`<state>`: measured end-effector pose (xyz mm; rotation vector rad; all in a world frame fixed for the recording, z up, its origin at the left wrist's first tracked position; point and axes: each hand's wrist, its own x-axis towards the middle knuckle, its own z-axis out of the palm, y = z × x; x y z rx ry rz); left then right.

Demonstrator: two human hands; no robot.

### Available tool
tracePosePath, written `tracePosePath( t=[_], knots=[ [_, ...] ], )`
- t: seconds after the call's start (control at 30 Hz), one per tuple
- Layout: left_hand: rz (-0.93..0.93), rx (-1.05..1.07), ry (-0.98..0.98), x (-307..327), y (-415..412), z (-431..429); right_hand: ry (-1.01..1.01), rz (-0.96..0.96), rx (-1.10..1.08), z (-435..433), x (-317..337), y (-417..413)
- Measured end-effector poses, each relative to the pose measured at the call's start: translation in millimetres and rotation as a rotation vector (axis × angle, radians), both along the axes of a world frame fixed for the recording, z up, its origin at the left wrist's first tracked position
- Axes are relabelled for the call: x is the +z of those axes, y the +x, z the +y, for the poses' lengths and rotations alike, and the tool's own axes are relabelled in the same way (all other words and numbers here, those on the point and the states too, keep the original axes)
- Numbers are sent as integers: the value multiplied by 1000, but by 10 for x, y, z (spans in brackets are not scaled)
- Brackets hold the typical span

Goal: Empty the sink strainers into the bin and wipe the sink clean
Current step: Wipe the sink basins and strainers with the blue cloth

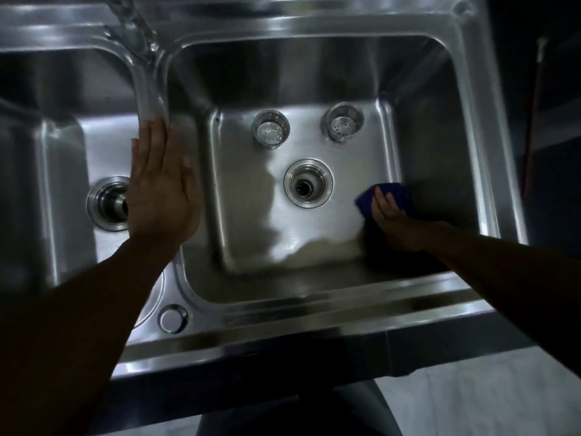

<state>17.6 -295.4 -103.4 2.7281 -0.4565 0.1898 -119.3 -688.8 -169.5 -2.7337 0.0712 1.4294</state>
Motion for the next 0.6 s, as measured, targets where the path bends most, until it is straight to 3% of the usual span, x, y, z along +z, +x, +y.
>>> tracePosePath(
  t=[0.17, 0.33, 0.47, 0.6],
  knots=[
    [12, -7, 0, 7, 6, 4, 175, 165, -193, 33, 292, 2],
    [12, -3, 19, 0, 9, 12, 486, 213, -293, 850, 369, 182],
    [13, -14, 20, 3, 13, 4, 717, 264, -210, 1855, 274, 401],
    [22, -16, -1, 16, -2, -11, 690, 205, -112, 2443, 238, 497]
  ],
)
